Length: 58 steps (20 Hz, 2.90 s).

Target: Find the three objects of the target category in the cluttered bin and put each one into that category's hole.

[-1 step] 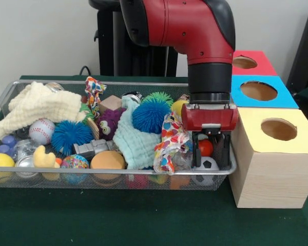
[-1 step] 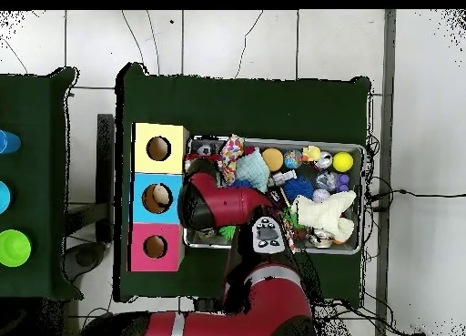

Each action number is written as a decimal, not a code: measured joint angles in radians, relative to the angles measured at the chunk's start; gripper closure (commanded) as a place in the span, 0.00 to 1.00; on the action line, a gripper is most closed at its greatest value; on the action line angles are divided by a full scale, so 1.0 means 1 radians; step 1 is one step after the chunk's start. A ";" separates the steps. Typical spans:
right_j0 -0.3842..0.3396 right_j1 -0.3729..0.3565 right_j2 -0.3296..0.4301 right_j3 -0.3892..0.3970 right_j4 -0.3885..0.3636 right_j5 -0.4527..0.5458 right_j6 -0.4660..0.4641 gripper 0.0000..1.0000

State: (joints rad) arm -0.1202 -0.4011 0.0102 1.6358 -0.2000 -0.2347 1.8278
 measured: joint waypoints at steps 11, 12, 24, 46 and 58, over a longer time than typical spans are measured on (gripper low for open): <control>-0.002 0.008 0.002 -0.040 0.000 0.118 0.000 0.00; -0.002 0.008 0.003 -0.045 0.000 0.132 0.000 0.00; -0.022 -0.005 0.031 -0.061 0.000 0.223 0.000 0.00; -0.024 -0.049 0.048 0.005 0.000 0.439 0.000 0.00; -0.072 0.018 0.072 0.005 -0.001 0.441 0.000 0.00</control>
State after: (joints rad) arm -0.1918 -0.3832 0.0826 1.6404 -0.2008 0.2061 1.8279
